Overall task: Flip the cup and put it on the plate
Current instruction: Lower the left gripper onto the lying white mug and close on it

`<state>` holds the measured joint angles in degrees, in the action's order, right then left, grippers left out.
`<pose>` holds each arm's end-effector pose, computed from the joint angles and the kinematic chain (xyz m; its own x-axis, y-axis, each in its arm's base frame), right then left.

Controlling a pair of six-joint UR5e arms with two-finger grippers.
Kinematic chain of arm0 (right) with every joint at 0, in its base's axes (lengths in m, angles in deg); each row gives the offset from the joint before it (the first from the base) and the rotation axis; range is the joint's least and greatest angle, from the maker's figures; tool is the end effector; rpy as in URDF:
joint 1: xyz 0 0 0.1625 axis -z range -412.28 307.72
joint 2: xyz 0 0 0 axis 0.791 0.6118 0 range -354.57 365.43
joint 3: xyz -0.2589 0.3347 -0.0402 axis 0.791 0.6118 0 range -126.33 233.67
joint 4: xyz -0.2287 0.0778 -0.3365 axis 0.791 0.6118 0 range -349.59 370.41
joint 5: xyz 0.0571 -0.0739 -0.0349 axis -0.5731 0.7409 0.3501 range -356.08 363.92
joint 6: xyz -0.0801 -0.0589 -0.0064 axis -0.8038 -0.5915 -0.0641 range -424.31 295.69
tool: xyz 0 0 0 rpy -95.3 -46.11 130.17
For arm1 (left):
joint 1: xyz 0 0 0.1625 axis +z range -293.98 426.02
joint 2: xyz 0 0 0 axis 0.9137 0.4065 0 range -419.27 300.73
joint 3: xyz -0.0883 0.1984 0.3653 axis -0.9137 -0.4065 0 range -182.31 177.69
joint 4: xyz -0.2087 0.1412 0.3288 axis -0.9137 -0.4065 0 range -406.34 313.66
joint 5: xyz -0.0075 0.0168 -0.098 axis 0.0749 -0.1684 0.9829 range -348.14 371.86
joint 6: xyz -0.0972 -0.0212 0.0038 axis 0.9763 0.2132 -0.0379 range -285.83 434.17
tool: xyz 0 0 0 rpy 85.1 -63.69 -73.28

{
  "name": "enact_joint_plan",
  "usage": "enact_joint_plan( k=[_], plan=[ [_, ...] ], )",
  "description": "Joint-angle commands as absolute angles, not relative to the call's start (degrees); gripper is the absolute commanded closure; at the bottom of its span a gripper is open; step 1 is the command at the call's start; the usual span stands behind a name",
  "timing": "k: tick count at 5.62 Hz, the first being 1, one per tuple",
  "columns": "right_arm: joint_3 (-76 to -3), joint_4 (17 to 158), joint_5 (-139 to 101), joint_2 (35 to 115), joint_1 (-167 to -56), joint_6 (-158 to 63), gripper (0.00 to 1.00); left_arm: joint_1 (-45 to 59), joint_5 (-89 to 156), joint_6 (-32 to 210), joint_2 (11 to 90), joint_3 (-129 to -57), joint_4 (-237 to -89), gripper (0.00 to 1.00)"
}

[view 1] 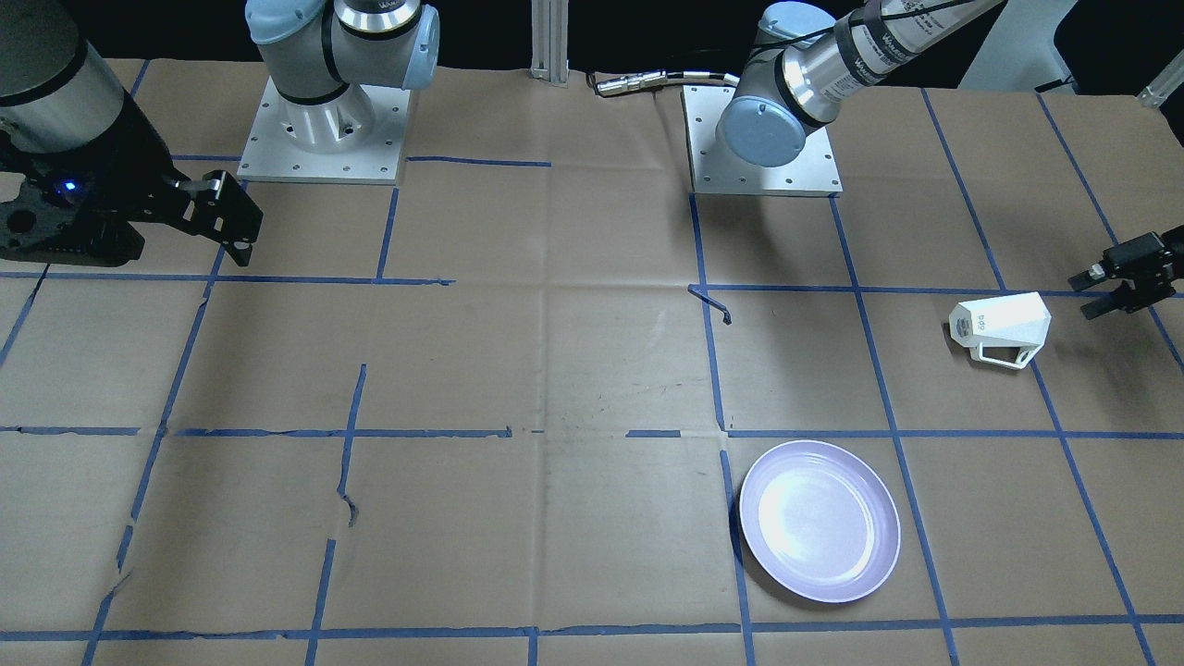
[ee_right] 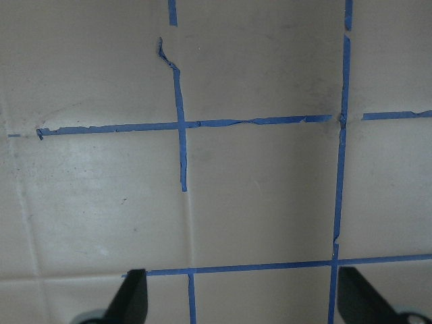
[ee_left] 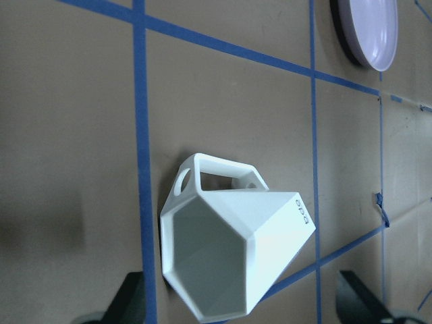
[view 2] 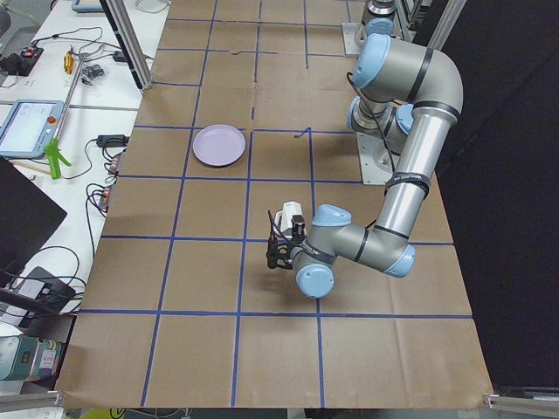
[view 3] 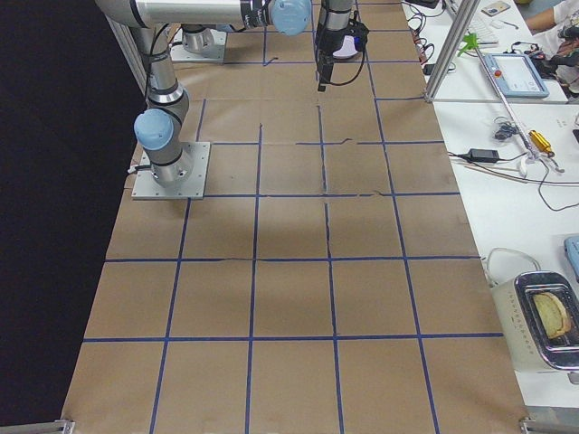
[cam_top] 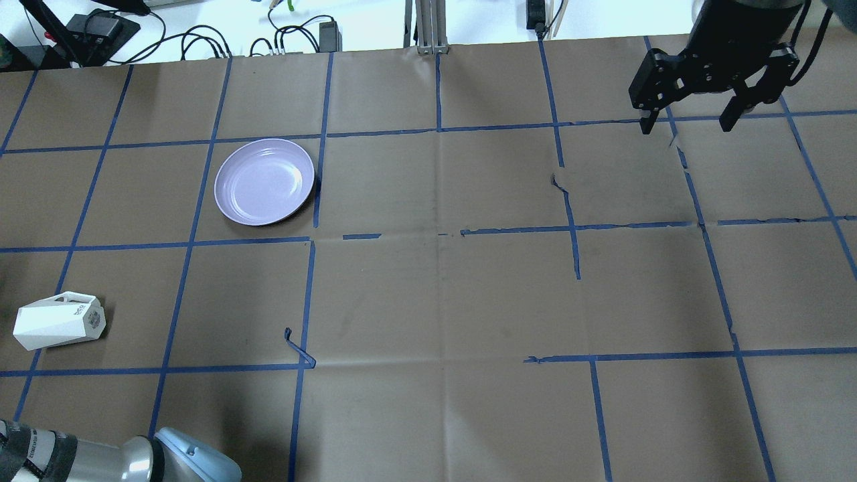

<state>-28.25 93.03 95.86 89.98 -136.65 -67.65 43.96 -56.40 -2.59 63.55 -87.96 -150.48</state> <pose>0.0781 -0.5335 0.4962 -0.9989 0.0373 0.0289 0.0396 0.9956 0.0845 0.4791 -0.3777 0.1971 -0.6906 0.0503 0.7215 -0.0430 0.9930 -0.1104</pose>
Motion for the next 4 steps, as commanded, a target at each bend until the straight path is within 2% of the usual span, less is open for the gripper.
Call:
enact_joint_plan(
  k=[1,3,4],
  plan=[
    [-28.24,93.03,95.86,89.98,-136.65,-67.65,0.0,44.05,-55.55,-6.86,65.97,-88.88,-156.77,0.02],
    [-28.24,93.03,95.86,89.98,-136.65,-67.65,0.0,43.52,-55.37,-9.74,66.5,-89.32,-158.73,0.03],
    [-28.24,93.03,95.86,89.98,-136.65,-67.65,0.0,43.26,-55.2,-10.81,66.59,-89.32,-158.84,0.11]
  ],
)
